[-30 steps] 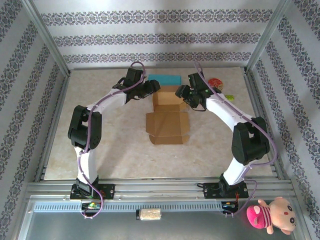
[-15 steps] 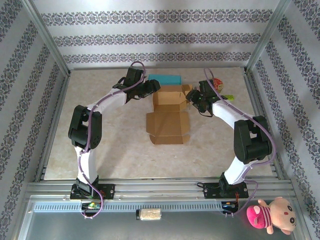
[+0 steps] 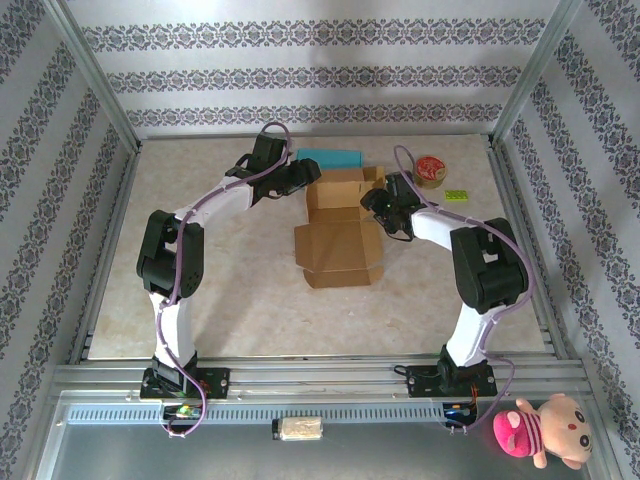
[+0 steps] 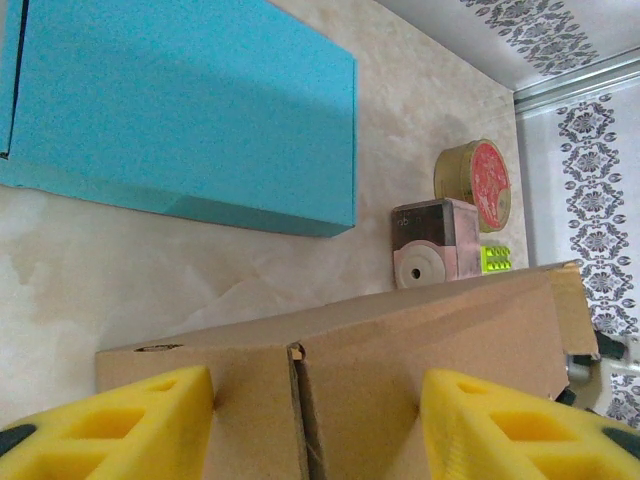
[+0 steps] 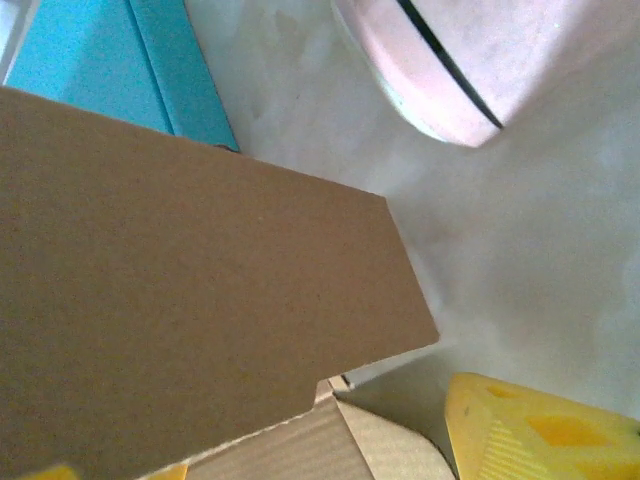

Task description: Fold the paper box

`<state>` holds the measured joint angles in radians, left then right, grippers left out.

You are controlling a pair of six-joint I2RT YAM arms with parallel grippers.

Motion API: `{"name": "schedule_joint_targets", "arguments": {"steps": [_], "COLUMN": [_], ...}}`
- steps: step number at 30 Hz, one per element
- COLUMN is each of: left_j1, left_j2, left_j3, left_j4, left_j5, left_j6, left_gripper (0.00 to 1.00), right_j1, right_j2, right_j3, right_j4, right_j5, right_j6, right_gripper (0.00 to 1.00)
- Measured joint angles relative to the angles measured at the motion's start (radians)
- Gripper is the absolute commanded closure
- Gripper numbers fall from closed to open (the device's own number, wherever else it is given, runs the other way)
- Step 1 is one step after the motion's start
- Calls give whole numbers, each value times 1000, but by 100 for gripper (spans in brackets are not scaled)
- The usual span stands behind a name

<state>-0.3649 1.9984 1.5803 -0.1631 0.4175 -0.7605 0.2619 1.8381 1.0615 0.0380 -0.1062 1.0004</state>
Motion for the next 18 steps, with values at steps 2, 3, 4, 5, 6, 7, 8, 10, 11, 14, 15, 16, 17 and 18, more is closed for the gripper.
{"name": "schedule_joint_targets", "arguments": {"steps": [2,3,4,5,6,7,8,10,11,14,15,16,17,18], "left_j1": [0,0,0,0,0,0,0,0,0,0,0,0,0,0], "left_j2": [0,0,0,1,1,1,1,1,1,3,3,4,4,4], "left_j3": [0,1,2,3,4,4,4,4,4,4,4,4,4,4], "left_j4": [0,0,0,0,-1,0,-1,-1,0,0,0,0,0,0], "left_j5": [0,0,0,0,0,0,0,0,0,0,0,0,0,0], "left_j6": [0,0,0,0,0,0,0,0,0,0,0,0,0,0], "left_gripper": [44,44,44,44,44,44,44,44,44,44,44,44,44,44], "right_j1": [0,0,0,0,0,0,0,0,0,3,3,3,4,4], "right_j2": [13,18,24,29,32,34,37,41,43,43,43,44,45,48], "right_j3": [-5,-6,-8,-14,-24,-35,-46,-64,-74,-102,-110,-117,-124,-128], "right_j4": [45,62,84,112,140,169,192,232,254,310,328,346,364,380], "right_j5": [1,1,0,0,0,-1,-4,-11,-15,-21,-26,-33,-41,-50], "right_j6": [3,4,8,11,13,16,17,15,15,7,-1,-6,-13,-18], "right_gripper": [40,42,46,50,53,55,56,57,57,57,57,57,57,58]}}
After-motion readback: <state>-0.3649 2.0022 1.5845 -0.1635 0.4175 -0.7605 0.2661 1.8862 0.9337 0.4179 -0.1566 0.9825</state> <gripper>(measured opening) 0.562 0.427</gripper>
